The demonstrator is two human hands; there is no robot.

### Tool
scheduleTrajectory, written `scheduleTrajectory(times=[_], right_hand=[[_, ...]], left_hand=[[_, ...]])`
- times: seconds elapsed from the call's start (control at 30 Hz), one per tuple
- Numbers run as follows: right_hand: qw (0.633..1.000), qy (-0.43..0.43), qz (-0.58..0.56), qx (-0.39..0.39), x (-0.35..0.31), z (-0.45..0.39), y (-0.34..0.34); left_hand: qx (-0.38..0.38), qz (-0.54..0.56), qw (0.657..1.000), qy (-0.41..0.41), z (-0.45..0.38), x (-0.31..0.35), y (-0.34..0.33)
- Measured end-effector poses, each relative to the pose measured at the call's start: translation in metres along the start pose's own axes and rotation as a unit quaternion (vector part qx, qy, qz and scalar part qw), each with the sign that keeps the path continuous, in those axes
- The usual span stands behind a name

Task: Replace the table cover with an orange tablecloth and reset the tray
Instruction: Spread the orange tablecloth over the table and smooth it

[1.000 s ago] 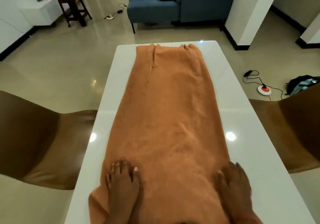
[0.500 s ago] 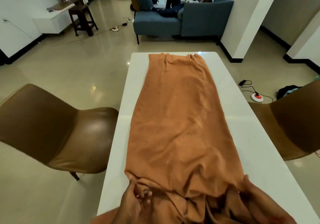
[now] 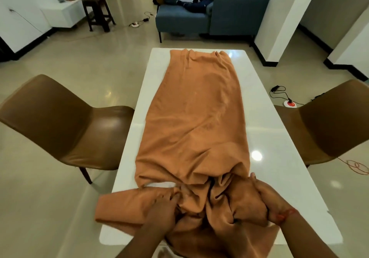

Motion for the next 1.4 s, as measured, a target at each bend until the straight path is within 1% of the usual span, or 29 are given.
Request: scheduleTrajectory(times=[0.03,0.07,0.1,0.13,0.17,0.2,0.23,0.27,0.3,0.37,0.43,0.47,0.5,0.53,0.57,0.6,0.67,0.7,0.77,0.83,0.9,0.97,1.03,1.1,1.2,1.27,1.33,1.4], right_hand=[[1.000,0.012,-0.016,-0.007,-0.001,0.004,0.015],[0.999,0.026,-0.013,0.017,-0.002,0.010,0.029],[0.997,0.047,-0.007,0.056,-0.004,0.015,0.054],[0.988,0.078,0.005,0.130,-0.004,0.020,0.086],[0.967,0.115,-0.005,0.226,-0.007,0.026,0.119],[0.935,0.142,-0.016,0.325,-0.007,0.040,0.152],[0.904,0.168,-0.038,0.392,-0.007,0.050,0.180],[0.888,0.169,-0.038,0.427,-0.003,0.058,0.201],[0.887,0.167,-0.010,0.431,-0.001,0.058,0.215],[0.899,0.153,0.101,0.397,0.002,0.053,0.223],[0.884,0.136,0.224,0.386,0.009,0.054,0.219],[0.866,0.127,0.282,0.392,0.015,0.056,0.216],[0.843,0.146,0.337,0.393,0.018,0.054,0.207],[0.811,0.174,0.404,0.385,0.022,0.053,0.191],[0.785,0.200,0.463,0.359,0.029,0.048,0.174],[0.778,0.210,0.504,0.312,0.039,0.041,0.153],[0.789,0.222,0.530,0.219,0.062,0.028,0.114],[0.789,0.244,0.530,0.194,0.069,0.030,0.094],[0.775,0.290,0.538,0.165,0.080,0.038,0.058],[0.759,0.305,0.561,0.129,0.092,0.041,0.026],[0.731,0.314,0.592,0.124,0.100,0.041,0.002],[0.715,0.319,0.608,0.132,0.101,0.043,-0.017],[0.719,0.313,0.608,0.118,0.100,0.042,-0.036],[0.716,0.306,0.616,0.119,0.096,0.036,-0.056],[0.706,0.273,0.640,0.136,0.090,0.022,-0.086],[0.703,0.256,0.647,0.148,0.087,0.016,-0.104],[0.684,0.264,0.659,0.168,0.087,0.010,-0.133],[0.668,0.255,0.677,0.175,0.094,0.003,-0.171]], left_hand=[[0.019,0.011,1.000,0.022,0.005,-0.002,0.002],[0.059,0.019,0.997,0.046,0.010,-0.004,0.005],[0.091,0.026,0.992,0.079,0.017,-0.004,0.010],[0.140,0.048,0.983,0.110,0.027,-0.004,0.010],[0.177,0.073,0.971,0.143,0.038,-0.003,0.011],[0.213,0.095,0.958,0.167,0.048,0.003,0.010],[0.239,0.097,0.946,0.194,0.059,0.008,0.009],[0.247,0.099,0.939,0.218,0.066,0.011,0.004],[0.247,0.101,0.935,0.233,0.073,0.014,-0.002],[0.251,0.090,0.937,0.226,0.079,0.022,-0.011],[0.279,0.090,0.932,0.214,0.086,0.041,-0.019],[0.285,0.092,0.929,0.215,0.089,0.052,-0.021],[0.283,0.094,0.928,0.221,0.091,0.062,-0.023],[0.276,0.094,0.929,0.226,0.093,0.071,-0.027],[0.268,0.084,0.933,0.225,0.096,0.078,-0.028],[0.257,0.073,0.937,0.224,0.100,0.084,-0.030],[0.237,0.061,0.945,0.216,0.110,0.090,-0.032],[0.229,0.052,0.949,0.211,0.116,0.090,-0.032],[0.207,0.038,0.954,0.215,0.129,0.087,-0.034],[0.189,0.037,0.956,0.222,0.141,0.079,-0.035],[0.180,0.042,0.957,0.225,0.154,0.068,-0.035],[0.173,0.048,0.957,0.227,0.167,0.054,-0.035],[0.162,0.052,0.961,0.218,0.179,0.038,-0.036],[0.144,0.042,0.967,0.206,0.190,0.016,-0.037],[0.069,0.030,0.975,0.211,0.210,-0.032,-0.047],[-0.007,0.045,0.967,0.251,0.226,-0.072,-0.064],[-0.098,0.065,0.952,0.282,0.245,-0.115,-0.078],[-0.171,0.058,0.946,0.269,0.257,-0.153,-0.084]])
Point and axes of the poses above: each hand's wrist, its own z-axis away from the middle knuckle, its own y-axis out of the back of the hand, x = y × z, the point moved 7 cm from there along -z, towards the middle knuckle, and after that the axes turned 10 degrees about -y, right-handed, at the moved point
